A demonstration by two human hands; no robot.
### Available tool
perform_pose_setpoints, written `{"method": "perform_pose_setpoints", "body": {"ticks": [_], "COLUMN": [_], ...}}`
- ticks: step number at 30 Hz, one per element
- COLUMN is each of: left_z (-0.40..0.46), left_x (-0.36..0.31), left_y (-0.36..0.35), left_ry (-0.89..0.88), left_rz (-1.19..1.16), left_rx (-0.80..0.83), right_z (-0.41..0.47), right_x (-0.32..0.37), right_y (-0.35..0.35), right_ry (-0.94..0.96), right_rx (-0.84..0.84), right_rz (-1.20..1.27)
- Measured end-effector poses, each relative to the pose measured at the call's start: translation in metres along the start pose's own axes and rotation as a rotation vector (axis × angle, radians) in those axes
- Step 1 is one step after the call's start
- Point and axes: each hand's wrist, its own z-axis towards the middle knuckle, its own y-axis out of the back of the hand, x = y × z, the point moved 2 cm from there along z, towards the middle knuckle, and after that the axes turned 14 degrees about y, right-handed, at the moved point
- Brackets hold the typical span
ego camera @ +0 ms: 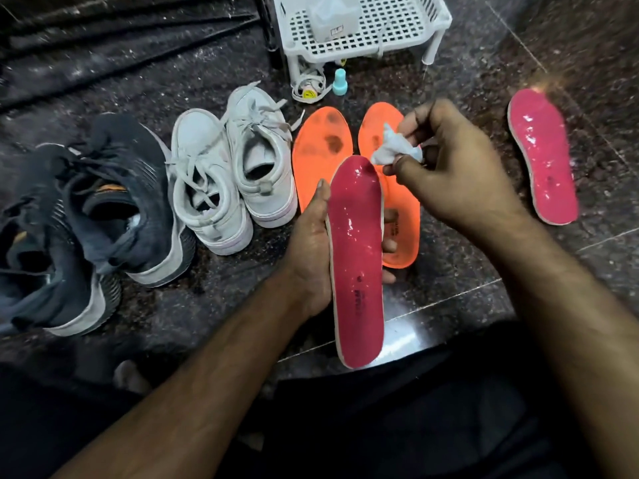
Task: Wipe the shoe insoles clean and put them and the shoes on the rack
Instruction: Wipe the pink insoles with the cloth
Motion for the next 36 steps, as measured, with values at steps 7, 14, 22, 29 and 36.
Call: {"method": "perform_pose_setpoints", "body": {"ticks": [7, 14, 22, 29, 36], "left_z": [-0.007, -0.011, -0.011, -0.010, -0.009], "left_x": [0.001, 0.000, 0.005, 0.005, 0.004], "left_y": [-0.009, -0.009, -0.015, -0.013, -0.014], "left_ry": [-0.037, -0.055, -0.025, -0.019, -0.019], "left_rz": [-0.026, -0.070, -0.033, -0.059, -0.068], "left_rx": [-0.013, -0.047, -0.018, 0.000, -0.013], "right_z": [-0.005, -0.013, -0.010, -0.008, -0.006], "right_x": [0.010, 0.016, 0.018, 0.017, 0.020], "right_y": [-0.001, 0.002, -0.002, -0.007, 0.012], "right_ry": [0.097, 0.131, 0.150, 0.152, 0.049], "right_rx": [0.128, 0.234, 0.083, 0.194, 0.033], "right_rz": [-0.204, -0.426, -0.406, -0.461, -0.272]}}
